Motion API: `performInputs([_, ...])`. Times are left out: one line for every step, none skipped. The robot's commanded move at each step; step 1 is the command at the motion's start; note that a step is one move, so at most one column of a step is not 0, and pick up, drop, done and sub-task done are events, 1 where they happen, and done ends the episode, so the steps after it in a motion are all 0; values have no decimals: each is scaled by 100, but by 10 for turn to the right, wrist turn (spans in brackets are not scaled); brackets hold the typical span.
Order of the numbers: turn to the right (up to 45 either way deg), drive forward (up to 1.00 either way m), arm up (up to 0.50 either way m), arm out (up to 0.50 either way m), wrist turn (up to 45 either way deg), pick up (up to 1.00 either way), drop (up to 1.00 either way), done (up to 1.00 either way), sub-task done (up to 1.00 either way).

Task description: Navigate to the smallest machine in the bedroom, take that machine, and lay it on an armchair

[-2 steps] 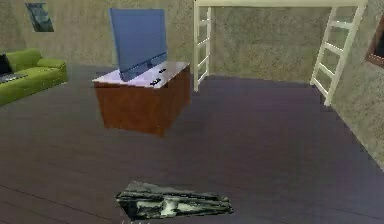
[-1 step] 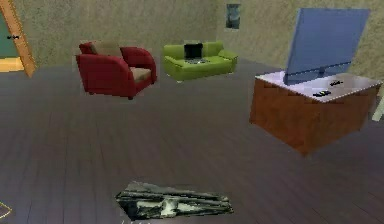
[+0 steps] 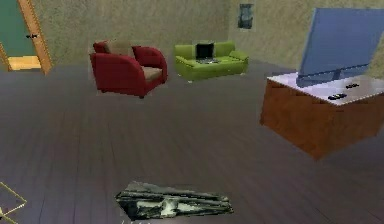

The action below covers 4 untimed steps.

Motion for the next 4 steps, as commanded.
performInputs([0,100,0,0,0,0,0,0,0])
performInputs([0,100,0,0,0,0,0,0,0])
performInputs([-30,0,0,0,0,0,0,0,0])
performInputs([0,100,0,0,0,0,0,0,0])
